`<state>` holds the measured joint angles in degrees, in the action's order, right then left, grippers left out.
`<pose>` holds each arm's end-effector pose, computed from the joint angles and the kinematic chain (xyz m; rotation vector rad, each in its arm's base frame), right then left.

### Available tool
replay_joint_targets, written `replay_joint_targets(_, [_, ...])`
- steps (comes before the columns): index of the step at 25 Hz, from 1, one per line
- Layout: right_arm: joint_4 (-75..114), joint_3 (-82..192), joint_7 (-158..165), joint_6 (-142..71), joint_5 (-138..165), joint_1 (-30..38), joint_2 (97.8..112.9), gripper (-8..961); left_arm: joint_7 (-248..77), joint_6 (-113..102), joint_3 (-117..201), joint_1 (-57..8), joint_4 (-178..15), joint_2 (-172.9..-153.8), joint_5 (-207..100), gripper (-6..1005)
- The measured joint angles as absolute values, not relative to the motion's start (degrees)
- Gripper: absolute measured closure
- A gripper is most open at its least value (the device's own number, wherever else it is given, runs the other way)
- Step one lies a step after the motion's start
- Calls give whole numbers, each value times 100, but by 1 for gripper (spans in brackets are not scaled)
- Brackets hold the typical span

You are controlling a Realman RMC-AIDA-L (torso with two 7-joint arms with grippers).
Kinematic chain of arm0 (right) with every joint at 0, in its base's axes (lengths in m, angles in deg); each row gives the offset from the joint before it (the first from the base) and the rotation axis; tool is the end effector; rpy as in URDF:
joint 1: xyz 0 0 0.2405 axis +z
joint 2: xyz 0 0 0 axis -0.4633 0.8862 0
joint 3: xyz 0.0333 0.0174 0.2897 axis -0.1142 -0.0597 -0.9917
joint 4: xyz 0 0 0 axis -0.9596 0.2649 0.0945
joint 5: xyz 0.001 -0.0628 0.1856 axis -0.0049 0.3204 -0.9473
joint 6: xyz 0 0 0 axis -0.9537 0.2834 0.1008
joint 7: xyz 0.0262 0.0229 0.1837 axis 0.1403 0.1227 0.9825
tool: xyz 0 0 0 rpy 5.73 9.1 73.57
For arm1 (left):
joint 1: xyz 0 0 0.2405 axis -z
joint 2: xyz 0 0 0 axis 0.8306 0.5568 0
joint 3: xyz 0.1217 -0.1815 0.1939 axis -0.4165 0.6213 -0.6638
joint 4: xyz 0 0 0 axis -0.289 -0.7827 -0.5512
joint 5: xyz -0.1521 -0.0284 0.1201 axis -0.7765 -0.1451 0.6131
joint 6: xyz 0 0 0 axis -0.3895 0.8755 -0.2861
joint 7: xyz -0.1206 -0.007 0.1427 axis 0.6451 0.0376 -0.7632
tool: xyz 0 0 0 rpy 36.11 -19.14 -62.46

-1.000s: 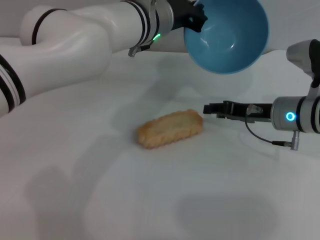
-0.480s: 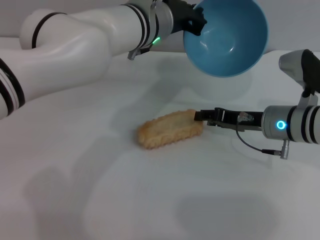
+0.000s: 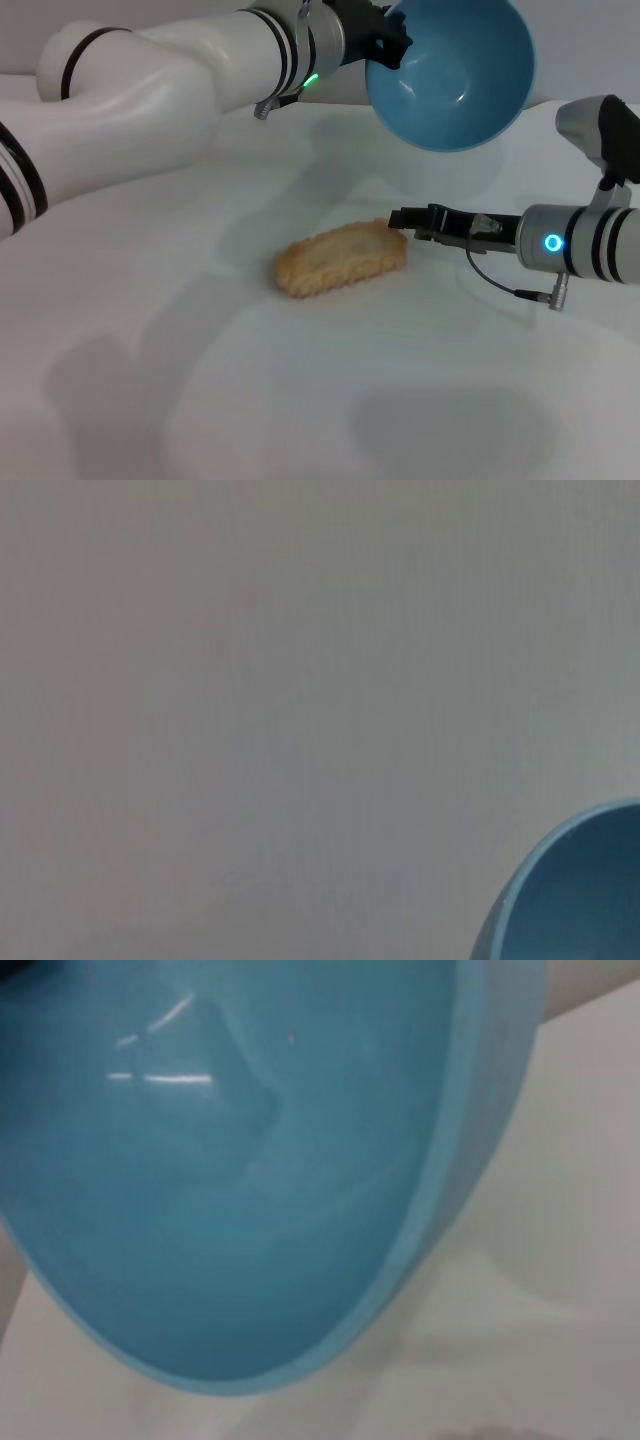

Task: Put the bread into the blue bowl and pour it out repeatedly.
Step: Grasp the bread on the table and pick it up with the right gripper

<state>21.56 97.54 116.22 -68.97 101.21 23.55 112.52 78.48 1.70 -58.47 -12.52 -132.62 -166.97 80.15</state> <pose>0.2582 0.4222 -0.1644 -2.0867 1.7772 0.4829 -0.1380 0.4876 -0.1125 -2.2205 -0.4936 -0.2707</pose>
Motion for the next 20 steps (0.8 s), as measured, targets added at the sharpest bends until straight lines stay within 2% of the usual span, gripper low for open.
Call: replay_joint_targets(20, [2694, 9789, 11480, -6862, 10034, 2699, 11248, 445, 7873, 66, -5946, -1346, -13260, -16714, 7983, 1000])
